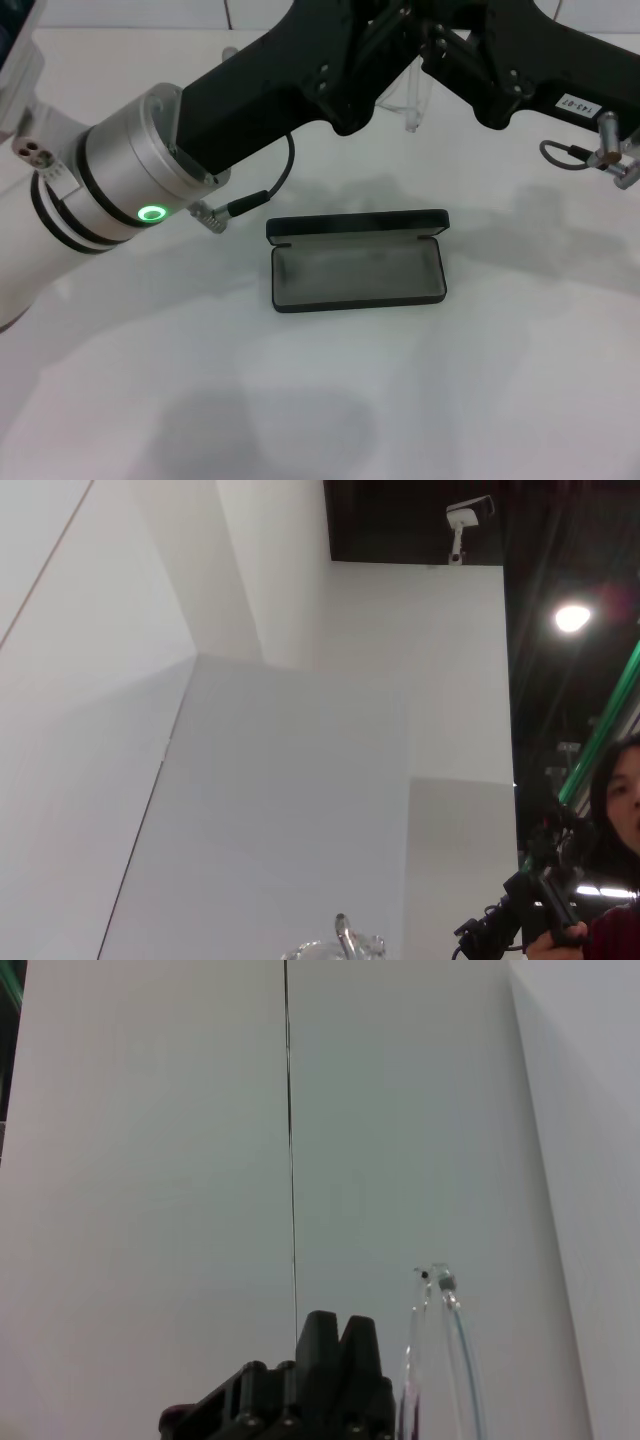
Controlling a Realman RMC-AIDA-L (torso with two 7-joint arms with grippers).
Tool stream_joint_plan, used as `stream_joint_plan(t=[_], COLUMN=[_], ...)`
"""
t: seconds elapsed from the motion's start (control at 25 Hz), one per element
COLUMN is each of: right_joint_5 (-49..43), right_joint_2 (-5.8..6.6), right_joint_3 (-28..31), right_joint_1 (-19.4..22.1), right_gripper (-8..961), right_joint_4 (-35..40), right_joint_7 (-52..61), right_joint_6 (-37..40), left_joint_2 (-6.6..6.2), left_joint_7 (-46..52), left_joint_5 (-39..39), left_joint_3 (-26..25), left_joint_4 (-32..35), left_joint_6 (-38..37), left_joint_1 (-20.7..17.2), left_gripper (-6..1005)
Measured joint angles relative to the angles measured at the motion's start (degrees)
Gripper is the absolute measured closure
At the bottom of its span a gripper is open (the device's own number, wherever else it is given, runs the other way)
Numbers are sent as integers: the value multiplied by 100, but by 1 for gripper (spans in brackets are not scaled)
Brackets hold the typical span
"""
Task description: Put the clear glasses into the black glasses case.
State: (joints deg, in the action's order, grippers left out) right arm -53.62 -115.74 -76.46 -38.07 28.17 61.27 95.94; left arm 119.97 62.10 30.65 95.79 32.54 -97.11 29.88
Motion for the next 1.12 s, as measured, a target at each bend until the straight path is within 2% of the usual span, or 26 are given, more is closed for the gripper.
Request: stream_joint_plan(t=[0.44,0.56,0.64,0.76,0.84,0.88,0.96,1.04,1.08,1.12], right_joint_5=[8,-15,-98,-716,-1538,-2000,-3056,-4188,-4889,-5303], right_joint_2=[31,112,224,429,545,564,525,330,174,106], right_joint_3=[169,341,340,344,352,348,348,329,255,132], right_joint_1=[75,217,363,701,1031,1188,1473,1659,1710,1713], right_gripper=[847,847,847,847,847,847,847,847,847,846], right_joint_4=[0,132,372,1187,2174,2732,3964,5148,5737,6066], right_joint_7=[-14,6,156,900,1777,2175,3085,3838,4238,4474], right_joint_6=[-105,-121,-154,-271,-370,-404,-469,-473,-419,-398], left_joint_2=[-36,-118,-262,-574,-760,-856,-960,-1020,-1020,-984], left_joint_7=[50,54,45,57,156,242,440,633,633,784], left_joint_5=[36,56,107,376,697,899,1247,1623,1623,2037], left_joint_3=[1,1,-10,-282,-731,-1031,-1592,-2175,-2175,-2810], left_joint_4=[7,-18,-22,-21,-20,-11,42,142,142,329], left_joint_6=[-126,-293,-363,-400,-404,-406,-411,-426,-426,-466], left_joint_1=[-21,-94,-198,-408,-573,-677,-854,-1003,-1003,-1137], left_gripper=[925,925,925,925,925,925,924,924,924,924])
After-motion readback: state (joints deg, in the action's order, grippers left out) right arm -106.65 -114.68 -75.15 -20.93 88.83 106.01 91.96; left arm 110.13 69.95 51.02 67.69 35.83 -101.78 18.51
